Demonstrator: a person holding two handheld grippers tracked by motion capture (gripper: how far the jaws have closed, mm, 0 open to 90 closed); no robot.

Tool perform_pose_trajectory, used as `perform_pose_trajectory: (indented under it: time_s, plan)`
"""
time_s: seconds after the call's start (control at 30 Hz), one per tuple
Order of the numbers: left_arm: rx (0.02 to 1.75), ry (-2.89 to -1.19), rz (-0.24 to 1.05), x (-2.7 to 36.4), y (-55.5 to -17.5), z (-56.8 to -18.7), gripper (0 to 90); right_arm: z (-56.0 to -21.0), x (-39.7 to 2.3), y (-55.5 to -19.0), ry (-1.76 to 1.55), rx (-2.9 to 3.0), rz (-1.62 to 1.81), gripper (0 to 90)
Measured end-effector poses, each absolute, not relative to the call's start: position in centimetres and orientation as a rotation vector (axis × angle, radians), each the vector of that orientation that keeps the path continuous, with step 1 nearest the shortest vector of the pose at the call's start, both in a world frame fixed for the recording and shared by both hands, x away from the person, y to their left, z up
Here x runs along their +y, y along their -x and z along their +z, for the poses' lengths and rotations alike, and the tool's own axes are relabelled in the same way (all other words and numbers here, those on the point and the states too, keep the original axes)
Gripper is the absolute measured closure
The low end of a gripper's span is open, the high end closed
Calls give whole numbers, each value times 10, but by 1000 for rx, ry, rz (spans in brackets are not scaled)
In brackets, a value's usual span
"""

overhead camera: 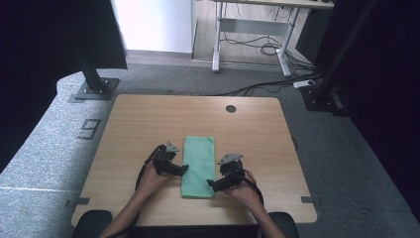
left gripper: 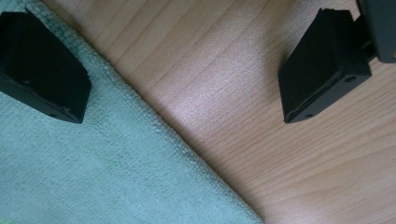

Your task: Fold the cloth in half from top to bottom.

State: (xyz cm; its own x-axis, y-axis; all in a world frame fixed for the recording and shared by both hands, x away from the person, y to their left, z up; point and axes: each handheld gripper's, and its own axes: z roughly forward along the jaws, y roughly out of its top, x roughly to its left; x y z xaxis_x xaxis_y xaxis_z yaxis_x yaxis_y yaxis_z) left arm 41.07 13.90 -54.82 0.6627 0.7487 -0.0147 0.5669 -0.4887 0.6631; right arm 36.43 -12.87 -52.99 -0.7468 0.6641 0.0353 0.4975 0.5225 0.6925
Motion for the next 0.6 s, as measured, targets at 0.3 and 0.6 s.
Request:
perform_pose_trajectory:
  time_s: [0.3,0.6]
  plan:
    - [1012,-2225,369,140,-410,-549,25,-520,-129,-412,-1086,2482,1089,138]
    - [1015,-2223,369,140,-410,-549,25,-512,-121,-451,-1104,2437,1054,209]
